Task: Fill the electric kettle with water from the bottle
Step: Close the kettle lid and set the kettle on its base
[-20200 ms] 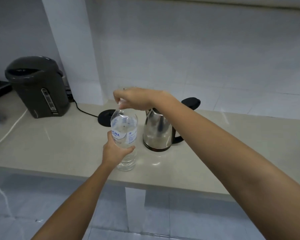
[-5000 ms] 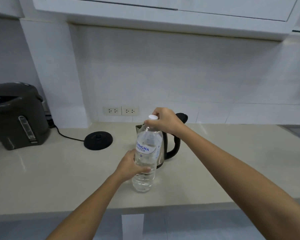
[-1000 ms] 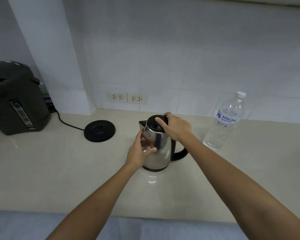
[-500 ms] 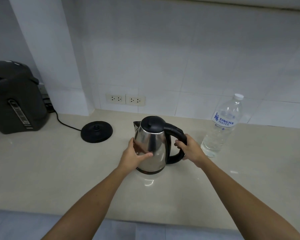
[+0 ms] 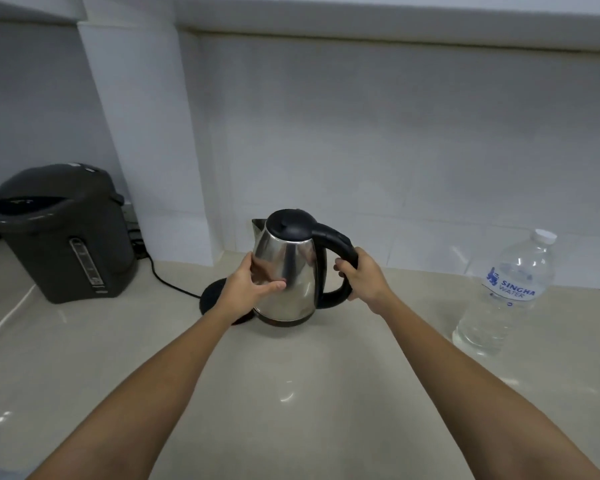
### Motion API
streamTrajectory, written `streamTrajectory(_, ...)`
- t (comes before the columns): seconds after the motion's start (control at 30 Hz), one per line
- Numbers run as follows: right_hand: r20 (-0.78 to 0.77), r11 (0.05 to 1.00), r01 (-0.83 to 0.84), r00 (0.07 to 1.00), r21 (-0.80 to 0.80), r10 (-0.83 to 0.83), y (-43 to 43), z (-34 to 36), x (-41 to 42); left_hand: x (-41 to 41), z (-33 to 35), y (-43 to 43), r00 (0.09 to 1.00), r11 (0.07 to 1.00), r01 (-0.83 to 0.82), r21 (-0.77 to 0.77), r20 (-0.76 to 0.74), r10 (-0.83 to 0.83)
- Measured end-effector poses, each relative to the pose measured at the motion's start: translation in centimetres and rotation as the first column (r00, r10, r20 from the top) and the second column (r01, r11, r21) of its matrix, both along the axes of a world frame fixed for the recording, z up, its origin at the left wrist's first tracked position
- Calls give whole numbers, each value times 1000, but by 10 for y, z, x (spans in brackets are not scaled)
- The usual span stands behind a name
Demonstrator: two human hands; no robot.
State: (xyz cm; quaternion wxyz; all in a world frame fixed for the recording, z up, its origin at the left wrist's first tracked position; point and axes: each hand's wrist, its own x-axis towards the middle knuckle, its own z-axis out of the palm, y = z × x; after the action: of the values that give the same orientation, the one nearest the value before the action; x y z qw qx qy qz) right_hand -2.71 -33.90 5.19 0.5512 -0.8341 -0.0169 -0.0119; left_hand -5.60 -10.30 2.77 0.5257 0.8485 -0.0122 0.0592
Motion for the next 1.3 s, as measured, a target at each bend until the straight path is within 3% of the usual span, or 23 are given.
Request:
streamTrajectory(0.4,-47,1000,25,999,16,-24,143,-32,68,64,-23,139,995,999,-24,45,-97,28)
streamTrajectory(0.83,-91,997,68,993,-22,-70,161,-47,82,72,-49,144,994,992,-100,75,-40,103)
streamTrajectory(1.0,90,987,158,983,3,-158,167,-47,68,70,-54,144,996,993,-82,85,-40,86)
streamTrajectory(1.3,305,948,182,947,-260,-98,161,-53,55,75,-61,146,995,991,-63,117,-73,72)
